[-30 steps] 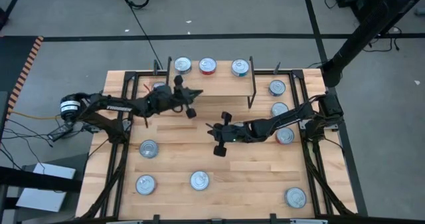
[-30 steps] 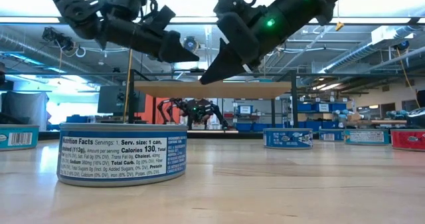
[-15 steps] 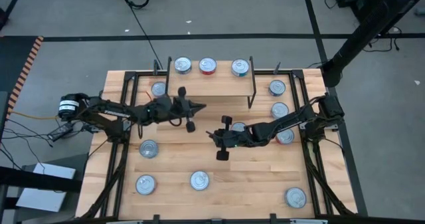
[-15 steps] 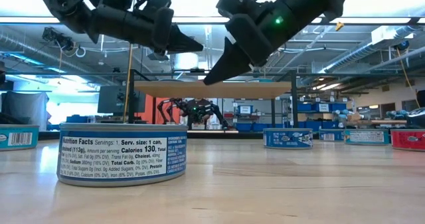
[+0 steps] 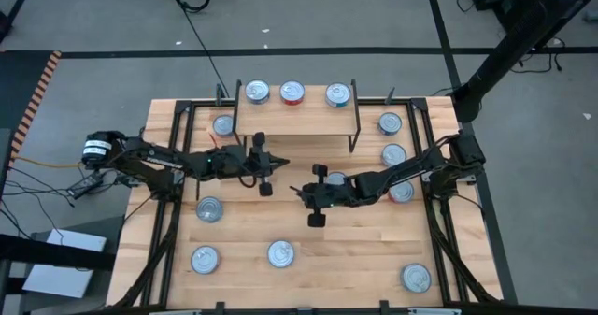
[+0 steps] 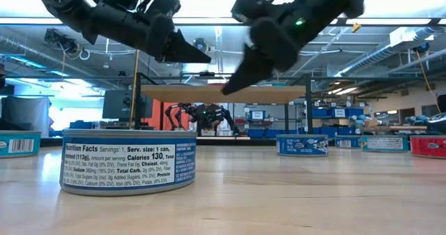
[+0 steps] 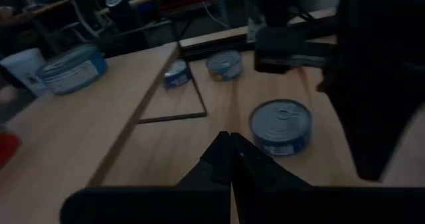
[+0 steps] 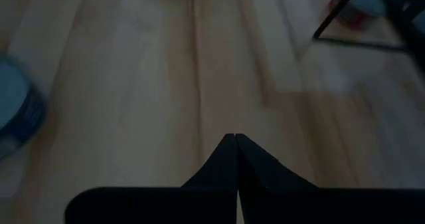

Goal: Stack canned seafood by type on shelf
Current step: Stack the yellow blue tuna can on top of the yellow blue tuna can on the shelf

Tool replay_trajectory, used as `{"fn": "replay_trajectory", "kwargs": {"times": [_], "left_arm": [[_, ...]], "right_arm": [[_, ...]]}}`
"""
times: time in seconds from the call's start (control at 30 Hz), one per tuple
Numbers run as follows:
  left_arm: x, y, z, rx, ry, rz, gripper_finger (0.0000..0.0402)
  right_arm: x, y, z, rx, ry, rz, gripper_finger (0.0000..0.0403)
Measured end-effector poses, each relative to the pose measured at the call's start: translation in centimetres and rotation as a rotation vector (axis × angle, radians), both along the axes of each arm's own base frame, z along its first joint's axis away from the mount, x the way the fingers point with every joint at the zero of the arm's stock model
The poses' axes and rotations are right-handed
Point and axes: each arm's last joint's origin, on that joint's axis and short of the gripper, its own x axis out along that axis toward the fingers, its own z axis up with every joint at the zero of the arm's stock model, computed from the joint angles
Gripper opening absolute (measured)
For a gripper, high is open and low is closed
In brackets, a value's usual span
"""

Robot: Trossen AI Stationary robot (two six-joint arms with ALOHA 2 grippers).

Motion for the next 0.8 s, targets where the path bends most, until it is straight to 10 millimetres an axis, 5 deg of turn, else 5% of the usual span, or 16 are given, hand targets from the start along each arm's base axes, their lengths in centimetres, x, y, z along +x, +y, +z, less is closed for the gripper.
{"fn": "replay_trajectory", "kwargs": {"times": [0.33,0.8], "left_arm": [[0.1,-1.4,0.2,-0.056,-0.034,-0.032,0.0001],[-0.5,-5.7,-0.7,0.005,0.075,-0.136,0.0000]], "right_arm": [[-4.3,2.6,0.6,0.024,0.270,-0.010,0.0003],[-11.0,3.5,3.5,0.115,0.456,-0.322,0.0003]]}}
